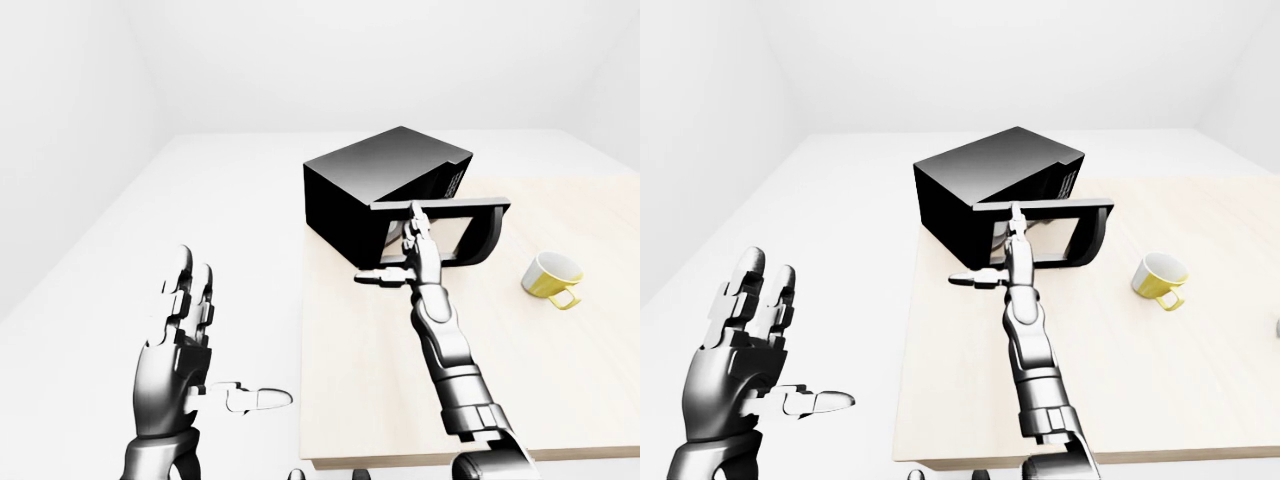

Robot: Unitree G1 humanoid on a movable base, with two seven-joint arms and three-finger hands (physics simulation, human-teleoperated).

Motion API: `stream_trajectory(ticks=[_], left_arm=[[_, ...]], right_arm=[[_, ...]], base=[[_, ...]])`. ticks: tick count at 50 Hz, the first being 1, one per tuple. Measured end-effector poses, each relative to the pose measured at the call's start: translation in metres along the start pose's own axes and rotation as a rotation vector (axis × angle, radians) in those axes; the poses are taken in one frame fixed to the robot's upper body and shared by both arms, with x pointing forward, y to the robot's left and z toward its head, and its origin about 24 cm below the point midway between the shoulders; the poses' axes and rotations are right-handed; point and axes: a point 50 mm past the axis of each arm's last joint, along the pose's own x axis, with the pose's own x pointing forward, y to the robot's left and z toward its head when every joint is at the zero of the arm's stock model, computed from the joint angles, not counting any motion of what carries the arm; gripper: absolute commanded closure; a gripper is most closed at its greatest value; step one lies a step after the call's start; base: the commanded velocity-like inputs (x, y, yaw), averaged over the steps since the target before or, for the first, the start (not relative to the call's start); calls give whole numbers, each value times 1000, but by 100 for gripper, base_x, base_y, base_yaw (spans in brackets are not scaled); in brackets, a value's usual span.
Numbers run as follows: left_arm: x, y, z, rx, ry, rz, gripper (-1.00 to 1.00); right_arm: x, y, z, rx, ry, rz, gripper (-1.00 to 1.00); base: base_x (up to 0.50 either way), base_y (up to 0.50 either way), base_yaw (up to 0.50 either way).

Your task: Close the microwave.

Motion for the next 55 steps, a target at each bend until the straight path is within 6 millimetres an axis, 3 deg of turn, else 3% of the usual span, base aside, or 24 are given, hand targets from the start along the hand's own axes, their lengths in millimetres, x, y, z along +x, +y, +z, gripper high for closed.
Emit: stream_trajectory(ticks=[28,55], left_arm=[[-1,1,3,-1,-5,2,-100],[-2,1,3,0,-5,3,-100]], right_arm=[[49,7,11,-9,42,-7,-100],[49,10,11,-28,40,-20,-100]], base=[[0,0,0],[1,0,0]])
